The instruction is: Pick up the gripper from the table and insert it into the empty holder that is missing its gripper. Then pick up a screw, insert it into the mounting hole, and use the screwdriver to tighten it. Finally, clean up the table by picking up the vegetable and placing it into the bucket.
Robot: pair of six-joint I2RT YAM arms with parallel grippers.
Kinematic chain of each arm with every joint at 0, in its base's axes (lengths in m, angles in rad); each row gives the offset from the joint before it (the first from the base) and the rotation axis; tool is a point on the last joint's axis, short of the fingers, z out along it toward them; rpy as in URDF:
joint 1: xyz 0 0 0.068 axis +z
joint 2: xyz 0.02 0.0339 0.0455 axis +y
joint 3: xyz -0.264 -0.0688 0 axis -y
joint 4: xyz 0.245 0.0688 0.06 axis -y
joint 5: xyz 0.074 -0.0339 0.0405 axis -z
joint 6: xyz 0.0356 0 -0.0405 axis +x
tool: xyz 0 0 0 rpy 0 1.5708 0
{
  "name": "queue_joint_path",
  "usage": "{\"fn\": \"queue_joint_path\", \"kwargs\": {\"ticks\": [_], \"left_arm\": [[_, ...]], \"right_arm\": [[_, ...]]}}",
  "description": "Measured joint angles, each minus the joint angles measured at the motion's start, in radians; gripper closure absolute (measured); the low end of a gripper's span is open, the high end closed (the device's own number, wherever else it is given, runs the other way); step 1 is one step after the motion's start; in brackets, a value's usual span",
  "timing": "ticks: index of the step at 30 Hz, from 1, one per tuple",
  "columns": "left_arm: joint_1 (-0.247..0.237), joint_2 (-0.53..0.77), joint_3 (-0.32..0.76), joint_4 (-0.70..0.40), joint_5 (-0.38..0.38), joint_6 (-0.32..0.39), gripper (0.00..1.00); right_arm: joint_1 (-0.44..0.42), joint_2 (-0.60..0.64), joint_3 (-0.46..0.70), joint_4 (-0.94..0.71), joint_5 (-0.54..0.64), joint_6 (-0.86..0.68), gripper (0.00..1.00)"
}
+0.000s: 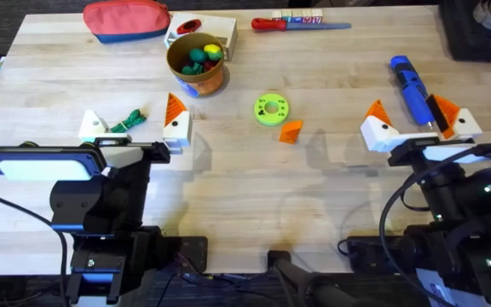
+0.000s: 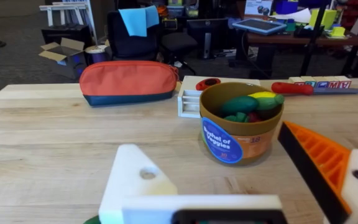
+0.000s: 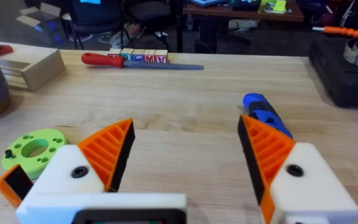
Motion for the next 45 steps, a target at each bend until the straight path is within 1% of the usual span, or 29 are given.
{"fn": "queue_joint_path", "kwargs": {"ticks": [6, 14, 16, 19, 21, 23, 26, 29, 31, 33, 36, 39, 41, 42, 43, 45], "left_arm": [[0.000, 0.000, 0.000, -0.001, -0.001, 0.001, 0.017], [0.000, 0.000, 0.001, -0.045, -0.036, 0.003, 0.017], [0.000, 0.003, 0.016, -0.101, -0.052, -0.005, 0.017], [0.000, 0.010, 0.099, -0.262, -0.108, -0.036, 0.017], [0.000, 0.041, 0.168, -0.354, -0.147, -0.052, 0.015], [0.000, 0.108, 0.260, -0.443, -0.189, -0.062, 0.015], [0.000, 0.261, 0.410, -0.559, -0.237, -0.069, 0.015], [0.000, 0.456, 0.531, -0.612, -0.262, -0.068, 0.016], [0.007, 0.602, 0.595, -0.618, -0.268, -0.043, 0.015], [0.022, 0.724, 0.632, -0.613, -0.272, -0.008, 0.015], [0.050, 0.883, 0.651, -0.577, -0.281, 0.035, 0.015], [0.074, 1.002, 0.651, -0.548, -0.294, 0.060, 0.014], [0.082, 1.052, 0.651, -0.545, -0.298, 0.078, 0.013], [0.083, 1.067, 0.651, -0.546, -0.300, 0.085, 0.072], [0.083, 1.073, 0.651, -0.546, -0.301, 0.100, 0.215], [0.083, 1.067, 0.651, -0.546, -0.305, 0.117, 0.542]], "right_arm": [[0.000, 0.000, 0.000, -0.003, 0.000, 0.000, 0.011], [0.000, 0.000, 0.001, -0.007, 0.003, -0.001, 0.010], [0.000, 0.001, 0.014, -0.038, 0.003, 0.000, 0.010], [0.000, 0.017, 0.088, -0.190, -0.004, 0.000, 0.010], [0.000, 0.055, 0.149, -0.272, -0.004, 0.000, 0.010], [0.000, 0.107, 0.219, -0.321, -0.005, 0.000, 0.010], [0.000, 0.218, 0.352, -0.398, -0.005, 0.000, 0.010], [0.000, 0.338, 0.466, -0.447, -0.005, 0.000, 0.010], [0.000, 0.421, 0.531, -0.470, -0.008, 0.000, 0.010], [0.000, 0.501, 0.584, -0.476, -0.018, 0.000, 0.010], [0.000, 0.594, 0.632, -0.480, -0.035, 0.000, 0.010], [0.000, 0.659, 0.640, -0.483, -0.043, 0.000, 0.010], [0.000, 0.689, 0.640, -0.488, -0.046, 0.000, 0.010], [0.000, 0.699, 0.640, -0.488, -0.047, 0.000, 0.010], [0.000, 0.704, 0.640, -0.488, -0.049, 0.000, 0.010], [0.000, 0.705, 0.640, -0.488, -0.050, -0.003, 0.010]]}}
